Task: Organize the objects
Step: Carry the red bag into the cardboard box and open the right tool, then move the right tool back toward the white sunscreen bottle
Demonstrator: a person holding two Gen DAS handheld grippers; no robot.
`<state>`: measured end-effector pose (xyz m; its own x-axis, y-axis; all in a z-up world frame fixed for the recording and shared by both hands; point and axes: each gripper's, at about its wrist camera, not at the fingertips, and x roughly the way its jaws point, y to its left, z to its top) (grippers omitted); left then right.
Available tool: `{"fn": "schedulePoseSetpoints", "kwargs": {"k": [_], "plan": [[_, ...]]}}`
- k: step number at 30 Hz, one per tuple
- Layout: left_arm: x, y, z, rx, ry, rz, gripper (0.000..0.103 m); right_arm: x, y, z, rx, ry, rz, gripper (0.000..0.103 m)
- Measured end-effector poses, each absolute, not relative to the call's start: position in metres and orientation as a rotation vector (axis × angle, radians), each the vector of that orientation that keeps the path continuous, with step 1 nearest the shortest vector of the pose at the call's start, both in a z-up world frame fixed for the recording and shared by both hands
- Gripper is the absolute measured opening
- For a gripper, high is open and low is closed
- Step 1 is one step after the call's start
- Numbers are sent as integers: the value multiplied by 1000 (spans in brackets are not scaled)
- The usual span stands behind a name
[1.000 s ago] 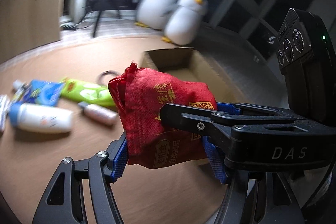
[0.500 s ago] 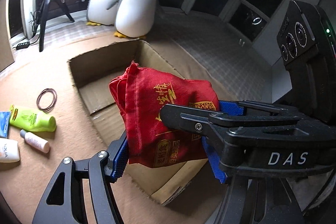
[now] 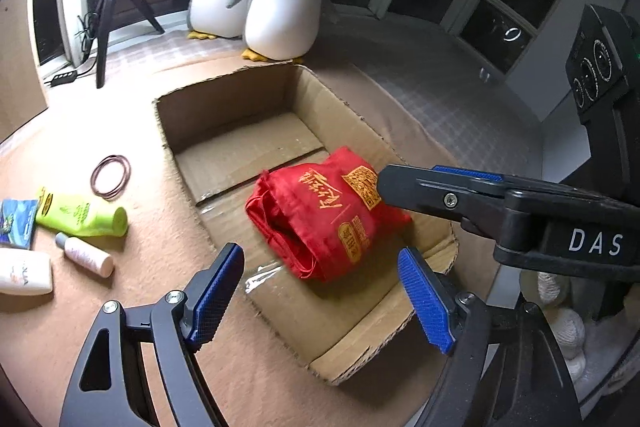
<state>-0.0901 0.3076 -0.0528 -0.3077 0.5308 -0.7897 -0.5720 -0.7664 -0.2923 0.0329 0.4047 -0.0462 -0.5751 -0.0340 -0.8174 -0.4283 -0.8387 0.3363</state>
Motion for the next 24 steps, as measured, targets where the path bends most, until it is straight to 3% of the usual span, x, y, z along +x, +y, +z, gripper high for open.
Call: {"fn": "schedulePoseSetpoints", "kwargs": {"k": [10,24], "plan": [[-84,248,-40,-1265,32,2189,82,16,373,-42,-1342,745,2546,61],[-76,68,-43,-1402,-105,2446,82,-70,273,-49,-1517,704,2706,61]]}}
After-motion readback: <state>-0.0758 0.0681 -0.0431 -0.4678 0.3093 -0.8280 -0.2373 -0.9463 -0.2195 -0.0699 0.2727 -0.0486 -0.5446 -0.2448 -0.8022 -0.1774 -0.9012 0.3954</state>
